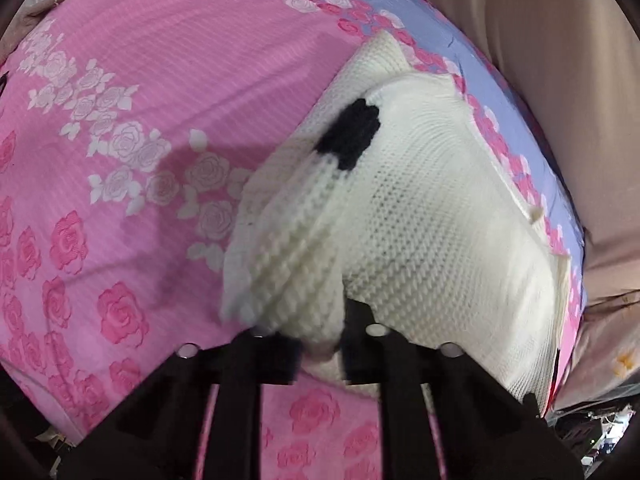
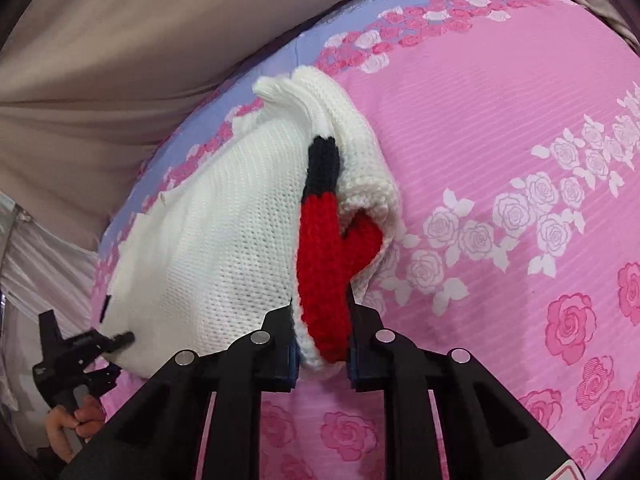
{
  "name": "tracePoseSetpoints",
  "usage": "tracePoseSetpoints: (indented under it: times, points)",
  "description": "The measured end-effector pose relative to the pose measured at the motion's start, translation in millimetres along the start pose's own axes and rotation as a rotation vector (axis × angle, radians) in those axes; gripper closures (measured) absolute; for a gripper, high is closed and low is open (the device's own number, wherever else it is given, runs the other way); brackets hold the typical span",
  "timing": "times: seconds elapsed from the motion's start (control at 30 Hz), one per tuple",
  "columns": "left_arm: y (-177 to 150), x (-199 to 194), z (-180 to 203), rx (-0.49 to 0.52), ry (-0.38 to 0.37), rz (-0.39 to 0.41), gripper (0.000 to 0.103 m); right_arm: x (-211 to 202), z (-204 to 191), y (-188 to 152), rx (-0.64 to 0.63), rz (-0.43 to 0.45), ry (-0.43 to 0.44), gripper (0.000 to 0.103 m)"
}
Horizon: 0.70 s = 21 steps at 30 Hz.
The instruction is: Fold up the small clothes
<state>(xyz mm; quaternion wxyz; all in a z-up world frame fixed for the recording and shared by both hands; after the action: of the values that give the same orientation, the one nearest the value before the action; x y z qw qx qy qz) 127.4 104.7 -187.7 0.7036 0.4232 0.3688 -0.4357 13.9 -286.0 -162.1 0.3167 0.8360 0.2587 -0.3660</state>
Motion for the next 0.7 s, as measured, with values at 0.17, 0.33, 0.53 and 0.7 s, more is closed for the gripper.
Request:
tracePoseSetpoints:
  times: [0.17, 0.33, 0.53, 0.7]
  points:
    - [-30, -44, -4, 0.062, -0.022, -0.032, 0.094, -55, -10, -4, -0.106, 0.014, -0.016, 0.089]
    - [-87, -55, -20, 0.104, 0.002, -0.129, 0.093, -90, 23, -47, -0.187, -0.086, -0.126, 0.087]
    - [-98, -47, -28, 0.031, 0.043, -0.115, 0.083, -105, 42, -69, -0.259, 0.015, -0.364, 0.08]
    - [-88, -33, -32, -0.004, 0.071, -0.095, 0.058, -85, -45, -76, -0.507, 0.004, -0.255, 0.088]
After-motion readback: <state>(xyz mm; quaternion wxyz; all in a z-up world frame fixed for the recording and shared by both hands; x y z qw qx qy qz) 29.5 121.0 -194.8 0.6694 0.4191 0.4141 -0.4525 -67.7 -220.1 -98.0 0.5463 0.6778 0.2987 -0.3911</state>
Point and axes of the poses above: each gripper's, at about its wrist camera, not at the fingertips, and x roughly the way its jaws point, z to its right, y to its top, the point moved 5 cm from there along x, roughly the way its jaws point, and after that the axes turned 8 degrees about x, right-handed, at the moved point
